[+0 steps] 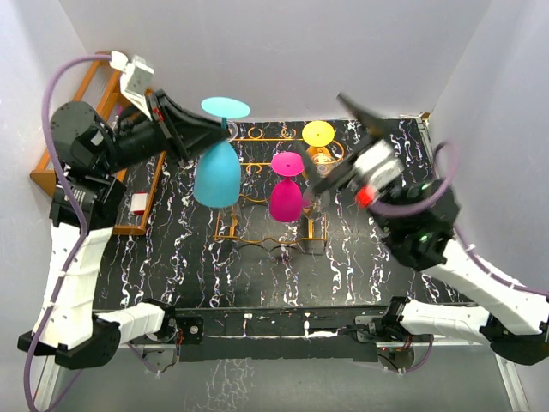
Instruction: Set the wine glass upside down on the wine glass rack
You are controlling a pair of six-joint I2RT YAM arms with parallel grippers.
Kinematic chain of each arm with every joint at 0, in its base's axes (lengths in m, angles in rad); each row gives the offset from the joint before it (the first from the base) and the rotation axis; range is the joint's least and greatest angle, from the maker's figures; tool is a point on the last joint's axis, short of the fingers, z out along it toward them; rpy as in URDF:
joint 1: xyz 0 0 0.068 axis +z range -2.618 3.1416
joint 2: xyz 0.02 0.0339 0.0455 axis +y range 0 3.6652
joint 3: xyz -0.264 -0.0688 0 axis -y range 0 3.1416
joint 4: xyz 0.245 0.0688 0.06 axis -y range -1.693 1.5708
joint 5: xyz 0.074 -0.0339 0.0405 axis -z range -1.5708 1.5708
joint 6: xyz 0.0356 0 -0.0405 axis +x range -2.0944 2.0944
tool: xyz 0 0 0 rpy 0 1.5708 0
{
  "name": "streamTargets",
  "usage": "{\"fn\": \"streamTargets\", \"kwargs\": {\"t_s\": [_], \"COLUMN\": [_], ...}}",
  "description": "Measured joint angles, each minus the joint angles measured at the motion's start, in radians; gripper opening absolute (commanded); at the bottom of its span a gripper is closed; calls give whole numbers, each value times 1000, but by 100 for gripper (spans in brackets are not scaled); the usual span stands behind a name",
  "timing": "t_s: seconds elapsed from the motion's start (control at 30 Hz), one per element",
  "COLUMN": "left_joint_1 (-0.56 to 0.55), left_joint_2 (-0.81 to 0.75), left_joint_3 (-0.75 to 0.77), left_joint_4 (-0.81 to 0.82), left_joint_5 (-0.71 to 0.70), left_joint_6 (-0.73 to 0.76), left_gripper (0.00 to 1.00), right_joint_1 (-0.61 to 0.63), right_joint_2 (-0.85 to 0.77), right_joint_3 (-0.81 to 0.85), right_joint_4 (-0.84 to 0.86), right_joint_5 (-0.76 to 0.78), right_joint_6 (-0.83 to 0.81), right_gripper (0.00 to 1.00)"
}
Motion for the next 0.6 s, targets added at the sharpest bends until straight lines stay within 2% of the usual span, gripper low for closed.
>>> {"fn": "streamTargets", "kwargs": {"t_s": [0.13, 0.2, 0.43, 0.6], "left_joint_1": [-28, -43, -69, -104], "left_joint_2": [-78, -106, -251, -285], "left_joint_3": [-144, -211, -507, -584], "left_joint_4": [-82, -116, -78, -5], "left_joint_5": [-11, -21, -63, -97], "left_joint_6": [46, 64, 71, 66], "left_gripper": [0, 0, 0, 0], "right_joint_1": [-1, -1, -1, -1], "right_joint_2": [109, 112, 51, 60], "right_joint_3": [401, 478, 387, 327], "right_joint_4": [-246, -311, -424, -480], "right_joint_5": [227, 311, 436, 450], "right_joint_6": [287, 384, 568, 611], "right_gripper": [98, 98, 98, 98]}}
